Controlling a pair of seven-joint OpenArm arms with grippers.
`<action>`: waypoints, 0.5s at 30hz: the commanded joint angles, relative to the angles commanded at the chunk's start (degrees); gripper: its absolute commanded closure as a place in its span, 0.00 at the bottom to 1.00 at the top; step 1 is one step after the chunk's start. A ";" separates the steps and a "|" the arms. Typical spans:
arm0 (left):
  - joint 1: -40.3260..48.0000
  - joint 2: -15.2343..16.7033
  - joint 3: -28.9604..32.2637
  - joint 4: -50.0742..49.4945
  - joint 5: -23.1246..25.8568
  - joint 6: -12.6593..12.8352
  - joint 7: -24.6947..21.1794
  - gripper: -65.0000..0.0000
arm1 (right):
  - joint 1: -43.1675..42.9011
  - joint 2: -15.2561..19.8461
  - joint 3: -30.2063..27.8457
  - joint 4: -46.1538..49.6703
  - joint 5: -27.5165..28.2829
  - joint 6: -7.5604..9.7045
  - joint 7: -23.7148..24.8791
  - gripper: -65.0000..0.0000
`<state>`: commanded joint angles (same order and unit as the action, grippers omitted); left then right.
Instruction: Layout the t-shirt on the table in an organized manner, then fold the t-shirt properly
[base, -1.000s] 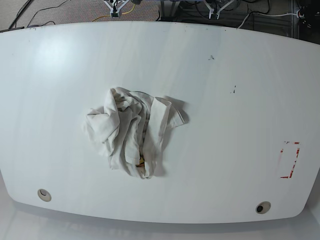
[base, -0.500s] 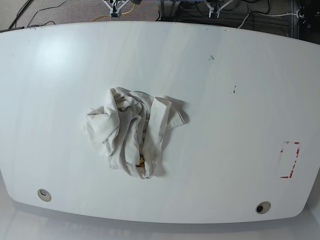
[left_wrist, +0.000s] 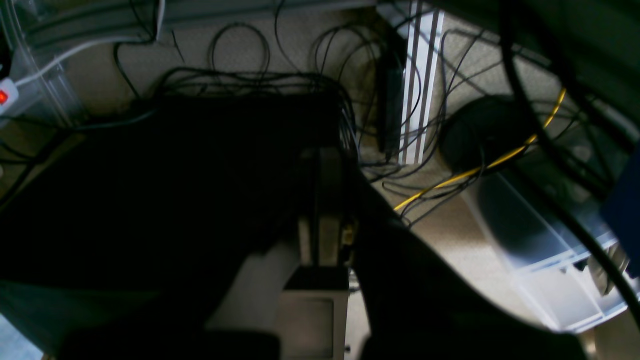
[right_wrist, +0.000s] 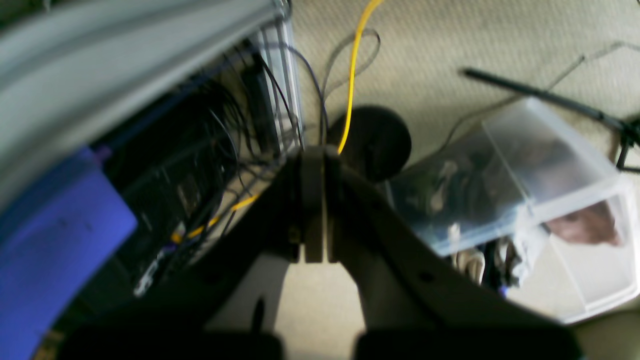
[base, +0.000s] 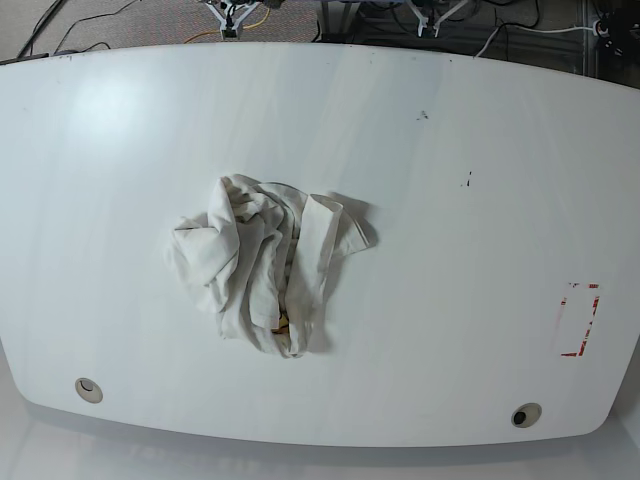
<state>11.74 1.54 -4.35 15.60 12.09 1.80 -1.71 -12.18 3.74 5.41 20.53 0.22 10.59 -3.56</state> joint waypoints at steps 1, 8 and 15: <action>0.00 0.00 0.00 0.00 0.00 0.00 0.00 1.00 | 0.00 0.00 0.00 0.00 0.00 0.00 0.00 0.99; 0.00 -1.05 0.18 0.00 0.00 0.00 -0.35 1.00 | -0.35 0.26 0.00 0.18 0.00 0.00 0.09 0.99; 1.23 -1.23 0.18 -0.09 0.09 -0.09 -1.76 0.99 | -2.55 0.09 0.00 0.35 0.00 0.00 4.48 0.99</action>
<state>12.97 0.31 -4.18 15.52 12.18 1.71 -3.47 -14.73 3.82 5.41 20.88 0.22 10.59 0.92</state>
